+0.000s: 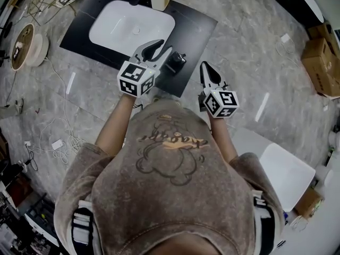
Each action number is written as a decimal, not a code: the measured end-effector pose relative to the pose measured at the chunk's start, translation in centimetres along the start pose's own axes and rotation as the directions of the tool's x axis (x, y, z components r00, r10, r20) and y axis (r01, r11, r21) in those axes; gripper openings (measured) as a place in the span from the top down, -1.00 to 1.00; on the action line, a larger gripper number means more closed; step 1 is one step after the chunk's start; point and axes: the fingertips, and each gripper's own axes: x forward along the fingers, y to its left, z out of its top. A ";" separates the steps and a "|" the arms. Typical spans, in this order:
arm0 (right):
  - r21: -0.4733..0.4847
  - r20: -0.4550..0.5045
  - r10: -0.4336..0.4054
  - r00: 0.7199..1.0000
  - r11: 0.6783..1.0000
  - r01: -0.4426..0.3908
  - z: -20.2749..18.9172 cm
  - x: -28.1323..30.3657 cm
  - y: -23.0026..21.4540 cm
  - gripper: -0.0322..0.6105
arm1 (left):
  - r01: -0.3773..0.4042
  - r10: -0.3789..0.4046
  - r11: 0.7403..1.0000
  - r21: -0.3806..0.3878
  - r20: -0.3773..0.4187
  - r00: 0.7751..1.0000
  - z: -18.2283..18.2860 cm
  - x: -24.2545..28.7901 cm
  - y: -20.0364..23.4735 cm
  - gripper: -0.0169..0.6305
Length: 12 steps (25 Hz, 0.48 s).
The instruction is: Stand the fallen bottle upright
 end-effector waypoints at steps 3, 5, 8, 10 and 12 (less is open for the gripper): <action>-0.002 0.006 -0.008 1.000 1.000 0.008 -0.1 0.0 0.1 0.91 | -0.056 0.056 0.998 -0.020 0.012 0.998 -1.1 -0.8 1.0 0.66; -0.002 0.006 -0.012 1.000 1.000 0.012 -0.2 -0.1 0.0 0.91 | -0.086 0.086 0.996 -0.014 0.011 0.996 -1.7 -1.2 1.5 0.76; 0.000 0.003 -0.018 1.000 1.000 0.018 -0.4 0.0 -0.1 0.91 | -0.104 0.104 0.995 -0.010 0.007 0.995 -2.5 -1.5 1.9 0.87; -0.001 0.000 -0.020 1.000 1.000 0.020 -0.6 0.1 -0.1 0.91 | -0.105 0.106 0.994 -0.016 0.003 0.994 -3.2 -1.6 2.0 0.89; -0.002 -0.002 -0.021 1.000 1.000 0.021 -0.8 0.2 -0.1 0.91 | -0.112 0.112 0.994 -0.018 -0.005 0.994 -4.0 -1.7 2.1 0.89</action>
